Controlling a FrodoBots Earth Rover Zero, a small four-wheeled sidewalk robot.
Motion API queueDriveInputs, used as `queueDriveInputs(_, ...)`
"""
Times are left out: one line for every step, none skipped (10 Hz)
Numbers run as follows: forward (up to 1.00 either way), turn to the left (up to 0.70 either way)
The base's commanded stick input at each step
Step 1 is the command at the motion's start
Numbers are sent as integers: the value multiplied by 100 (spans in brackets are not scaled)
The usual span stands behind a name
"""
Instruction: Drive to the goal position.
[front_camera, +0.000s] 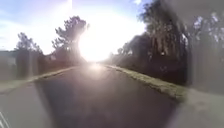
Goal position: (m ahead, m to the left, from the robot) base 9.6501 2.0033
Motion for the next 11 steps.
queueDriveInputs(100,0)
queueDriveInputs(100,0)
queueDriveInputs(100,0)
queueDriveInputs(100,0)
queueDriveInputs(100,0)
queueDriveInputs(100,0)
queueDriveInputs(100,0)
queueDriveInputs(100,0)
queueDriveInputs(100,0)
queueDriveInputs(100,0)
queueDriveInputs(100,0)
